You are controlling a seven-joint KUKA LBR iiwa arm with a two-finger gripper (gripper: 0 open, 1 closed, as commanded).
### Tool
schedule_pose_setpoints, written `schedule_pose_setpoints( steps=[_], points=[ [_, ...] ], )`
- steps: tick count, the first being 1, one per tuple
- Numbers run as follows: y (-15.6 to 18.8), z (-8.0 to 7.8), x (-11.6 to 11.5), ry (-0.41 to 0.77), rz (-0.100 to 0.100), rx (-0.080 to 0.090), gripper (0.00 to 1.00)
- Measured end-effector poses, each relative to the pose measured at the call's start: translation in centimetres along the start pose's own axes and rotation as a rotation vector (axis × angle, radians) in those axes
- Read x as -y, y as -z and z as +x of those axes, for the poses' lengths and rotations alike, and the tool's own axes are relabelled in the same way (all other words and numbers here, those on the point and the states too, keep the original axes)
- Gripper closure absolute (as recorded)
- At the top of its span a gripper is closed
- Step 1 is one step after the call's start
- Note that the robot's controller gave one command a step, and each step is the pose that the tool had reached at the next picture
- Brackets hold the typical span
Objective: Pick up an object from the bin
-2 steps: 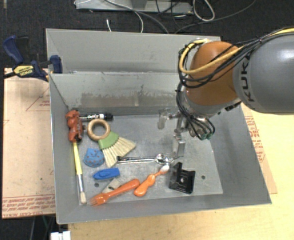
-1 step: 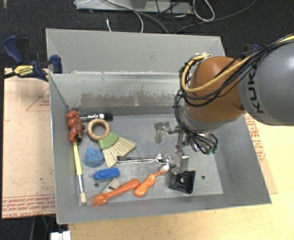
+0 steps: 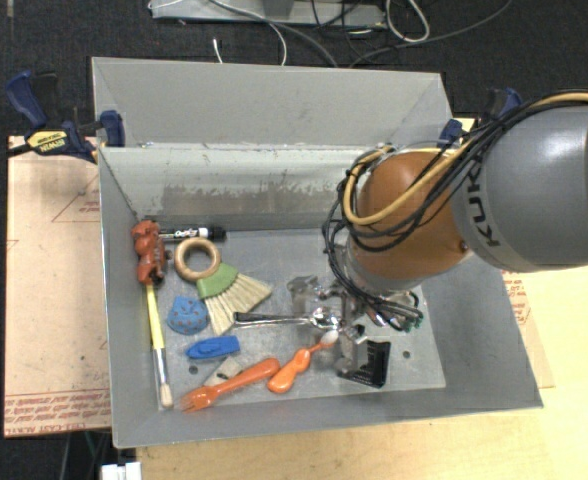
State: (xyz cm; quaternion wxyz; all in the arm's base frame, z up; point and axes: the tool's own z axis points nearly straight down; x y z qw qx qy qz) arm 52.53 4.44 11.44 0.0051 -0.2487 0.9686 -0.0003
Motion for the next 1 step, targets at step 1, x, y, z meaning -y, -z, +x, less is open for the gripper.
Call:
schedule_pose_setpoints(
  steps=[1],
  points=[
    [-4.64, 0.22, -0.47, 0.154, 0.0, 0.003, 0.0]
  ],
)
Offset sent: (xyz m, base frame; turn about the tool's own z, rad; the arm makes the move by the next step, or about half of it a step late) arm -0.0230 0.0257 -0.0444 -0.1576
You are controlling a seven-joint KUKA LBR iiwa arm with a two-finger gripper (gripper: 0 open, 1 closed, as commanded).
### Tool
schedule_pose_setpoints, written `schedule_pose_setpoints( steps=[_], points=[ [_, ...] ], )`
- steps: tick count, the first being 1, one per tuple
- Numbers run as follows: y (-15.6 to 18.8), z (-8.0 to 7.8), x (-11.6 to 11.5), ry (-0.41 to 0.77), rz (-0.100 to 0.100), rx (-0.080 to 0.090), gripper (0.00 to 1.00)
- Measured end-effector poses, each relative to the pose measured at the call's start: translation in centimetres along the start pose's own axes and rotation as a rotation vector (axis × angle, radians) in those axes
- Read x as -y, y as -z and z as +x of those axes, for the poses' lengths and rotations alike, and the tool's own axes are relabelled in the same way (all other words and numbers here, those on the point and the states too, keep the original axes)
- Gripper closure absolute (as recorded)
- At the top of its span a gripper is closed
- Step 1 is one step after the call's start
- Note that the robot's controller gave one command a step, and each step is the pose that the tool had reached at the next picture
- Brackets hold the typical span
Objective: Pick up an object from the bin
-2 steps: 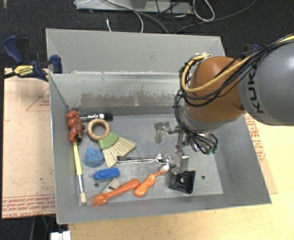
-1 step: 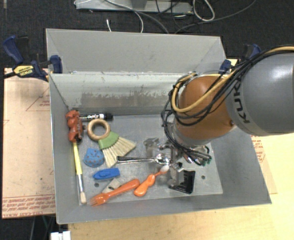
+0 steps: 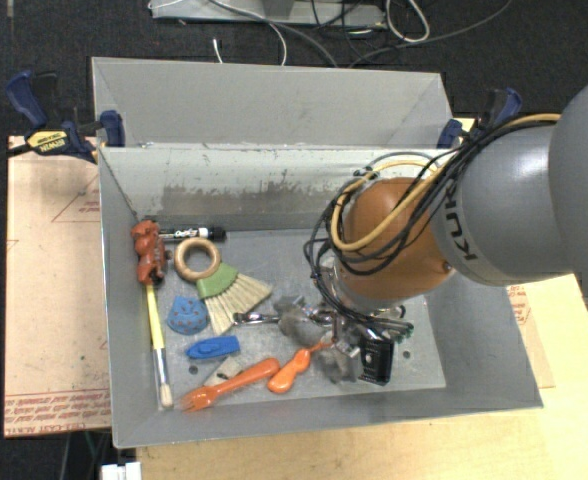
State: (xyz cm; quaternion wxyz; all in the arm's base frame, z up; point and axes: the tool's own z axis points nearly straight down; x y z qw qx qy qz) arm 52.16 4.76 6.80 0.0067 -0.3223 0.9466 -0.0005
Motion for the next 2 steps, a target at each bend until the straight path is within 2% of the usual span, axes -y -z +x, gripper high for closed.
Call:
schedule_pose_setpoints(
  steps=[1, 2],
  points=[
    [0.25, 0.03, -3.1, 0.004, -0.005, -0.003, 1.0],
    [0.25, 0.03, -3.1, 0.004, -0.005, -0.003, 1.0]
  ],
)
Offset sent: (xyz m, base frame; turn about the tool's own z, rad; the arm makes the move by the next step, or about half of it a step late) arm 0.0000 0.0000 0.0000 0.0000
